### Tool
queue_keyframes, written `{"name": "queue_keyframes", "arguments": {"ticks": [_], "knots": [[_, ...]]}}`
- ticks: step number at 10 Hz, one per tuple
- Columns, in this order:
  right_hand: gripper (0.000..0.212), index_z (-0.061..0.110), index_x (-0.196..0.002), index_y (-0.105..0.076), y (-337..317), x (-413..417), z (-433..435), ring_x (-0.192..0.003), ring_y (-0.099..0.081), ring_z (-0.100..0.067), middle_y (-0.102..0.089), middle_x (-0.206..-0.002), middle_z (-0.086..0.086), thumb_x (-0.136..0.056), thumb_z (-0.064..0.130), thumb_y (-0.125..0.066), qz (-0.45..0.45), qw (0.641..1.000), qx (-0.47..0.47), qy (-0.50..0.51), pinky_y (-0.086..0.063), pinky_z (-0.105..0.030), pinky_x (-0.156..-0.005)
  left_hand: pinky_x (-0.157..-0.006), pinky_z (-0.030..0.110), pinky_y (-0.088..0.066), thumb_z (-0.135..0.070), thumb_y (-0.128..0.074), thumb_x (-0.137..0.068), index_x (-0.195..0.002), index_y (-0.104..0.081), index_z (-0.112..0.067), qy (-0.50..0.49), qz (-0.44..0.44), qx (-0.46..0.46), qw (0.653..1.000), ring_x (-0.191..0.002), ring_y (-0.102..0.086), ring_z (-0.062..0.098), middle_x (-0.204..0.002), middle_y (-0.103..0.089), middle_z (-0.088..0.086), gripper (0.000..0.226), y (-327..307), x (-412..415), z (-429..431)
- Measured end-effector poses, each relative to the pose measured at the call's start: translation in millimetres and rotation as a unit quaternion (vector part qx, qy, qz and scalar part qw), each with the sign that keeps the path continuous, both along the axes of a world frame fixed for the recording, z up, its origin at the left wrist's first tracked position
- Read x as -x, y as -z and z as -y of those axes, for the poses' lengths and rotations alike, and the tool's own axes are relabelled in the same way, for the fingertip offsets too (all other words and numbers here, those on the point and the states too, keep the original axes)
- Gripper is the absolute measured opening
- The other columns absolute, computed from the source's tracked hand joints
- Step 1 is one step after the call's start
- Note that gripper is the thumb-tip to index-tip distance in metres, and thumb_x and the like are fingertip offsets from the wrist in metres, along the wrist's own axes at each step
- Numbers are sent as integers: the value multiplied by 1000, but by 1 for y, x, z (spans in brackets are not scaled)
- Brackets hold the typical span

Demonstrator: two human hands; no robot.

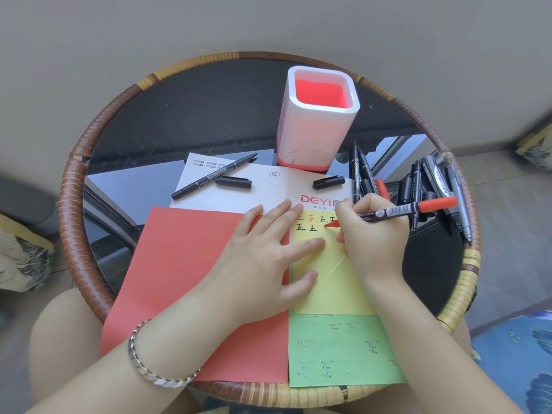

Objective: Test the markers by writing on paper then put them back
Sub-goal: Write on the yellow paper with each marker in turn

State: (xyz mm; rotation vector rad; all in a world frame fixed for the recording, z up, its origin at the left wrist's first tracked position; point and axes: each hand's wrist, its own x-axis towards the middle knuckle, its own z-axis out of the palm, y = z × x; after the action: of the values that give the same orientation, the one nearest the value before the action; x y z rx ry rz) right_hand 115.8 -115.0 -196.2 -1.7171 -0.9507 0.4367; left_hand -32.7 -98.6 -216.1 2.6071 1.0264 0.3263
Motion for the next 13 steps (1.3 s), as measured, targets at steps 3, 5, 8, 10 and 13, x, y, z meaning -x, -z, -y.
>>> {"name": "queue_keyframes", "arguments": {"ticks": [3,5,8,10,13], "knots": [[28,-7,-51,-43,4,-2,-1,-35,-39,-10,-52,-47,-28,-74,0,-57,-7,1000,10,15,-39,-7,-51,-106,42,-17,-50,-42,-78,-116,-61,-35,0,2,0,1000,-133,-37,26,-139,-47,13,44,1,0,0],[27,-6,-50,-43,1,0,-1,-38,-37,-16,-52,-49,-33,-74,-4,-54,11,1000,-1,20,-37,-5,-65,-106,42,-17,-50,-41,-78,-115,-62,-35,-2,6,1,1000,-132,-38,26,-138,-47,12,45,1,0,0],[28,-6,-51,-45,-2,1,1,-28,-38,-3,-52,-49,-31,-76,-4,-55,-3,1000,-6,-11,-29,11,-56,-106,42,-16,-50,-41,-78,-115,-61,-35,-2,9,3,1000,-132,-37,26,-139,-47,13,44,0,0,0],[27,-11,-54,-43,4,-2,-1,-30,-38,-6,-50,-46,-23,-74,-1,-56,-15,1000,6,5,-36,-1,-48,-106,41,-15,-50,-41,-78,-116,-61,-35,-2,6,4,1000,-133,-36,25,-139,-46,12,45,0,0,0],[26,-11,-53,-44,7,-2,-1,-37,-41,-11,-51,-46,-28,-73,-1,-56,6,1000,2,7,-35,1,-53,-106,41,-15,-50,-41,-78,-115,-61,-35,-1,6,2,1000,-133,-37,26,-139,-46,13,45,0,0,0]]}}
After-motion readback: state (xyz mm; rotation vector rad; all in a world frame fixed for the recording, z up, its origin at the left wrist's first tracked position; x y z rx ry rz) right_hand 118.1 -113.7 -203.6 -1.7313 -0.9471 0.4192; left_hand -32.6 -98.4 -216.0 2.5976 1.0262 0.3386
